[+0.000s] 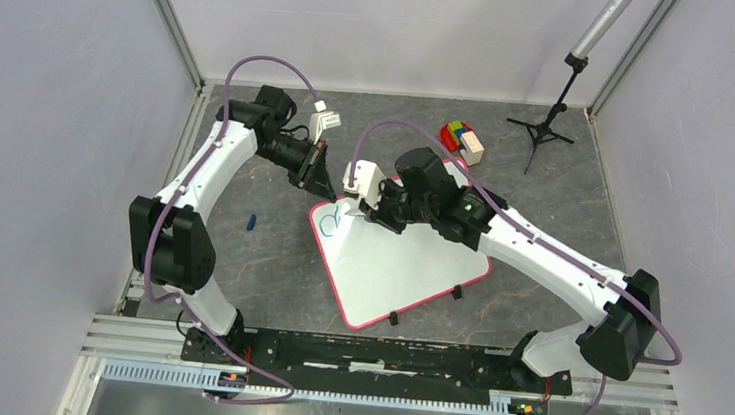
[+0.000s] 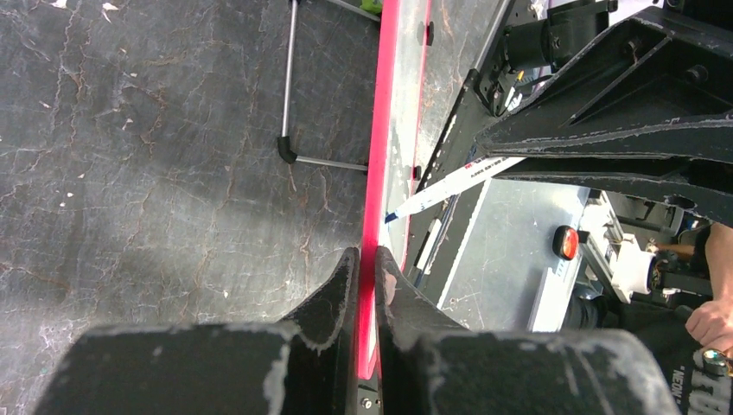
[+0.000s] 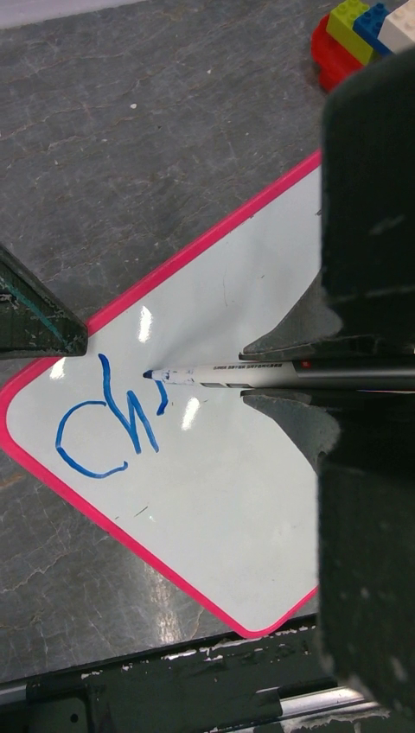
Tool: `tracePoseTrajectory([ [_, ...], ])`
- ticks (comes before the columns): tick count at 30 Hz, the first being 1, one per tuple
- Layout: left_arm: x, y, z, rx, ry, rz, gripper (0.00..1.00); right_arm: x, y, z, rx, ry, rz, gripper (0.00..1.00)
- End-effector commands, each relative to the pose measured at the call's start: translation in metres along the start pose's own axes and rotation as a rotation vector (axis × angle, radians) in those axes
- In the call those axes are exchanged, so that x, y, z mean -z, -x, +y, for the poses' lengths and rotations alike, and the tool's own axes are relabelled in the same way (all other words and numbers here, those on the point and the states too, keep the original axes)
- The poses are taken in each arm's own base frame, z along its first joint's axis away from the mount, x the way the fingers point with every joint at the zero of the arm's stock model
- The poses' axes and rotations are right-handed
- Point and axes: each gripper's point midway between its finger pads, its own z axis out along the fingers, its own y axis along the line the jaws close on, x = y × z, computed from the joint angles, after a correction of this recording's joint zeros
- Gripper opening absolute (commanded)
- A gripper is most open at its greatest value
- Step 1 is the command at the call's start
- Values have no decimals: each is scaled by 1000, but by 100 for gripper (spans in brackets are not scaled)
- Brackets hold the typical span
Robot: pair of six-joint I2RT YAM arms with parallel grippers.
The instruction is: Write a sentence on the whiteboard
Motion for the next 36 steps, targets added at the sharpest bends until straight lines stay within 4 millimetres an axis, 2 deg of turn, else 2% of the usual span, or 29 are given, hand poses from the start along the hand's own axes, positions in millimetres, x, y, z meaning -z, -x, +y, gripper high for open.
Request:
tracePoseTrajectory([
  [1,-4,-3,-8,-44,-23,22,2,-3,9,-4,6,0,-16,0],
  [16,-4,-3,-8,-44,-21,22,3,-1,-15,18,-7,40,20,0],
  [23,-4,-4,-9,-45,-20,23,2,6,-18,13,6,10,31,0],
  [30,-4,-3,-9,-44,-22,21,2,16,-10,1,11,-28,28,0],
  [36,-4,-3,-10,-44,-28,19,3,24,8,-1,13,-27,-22,0],
])
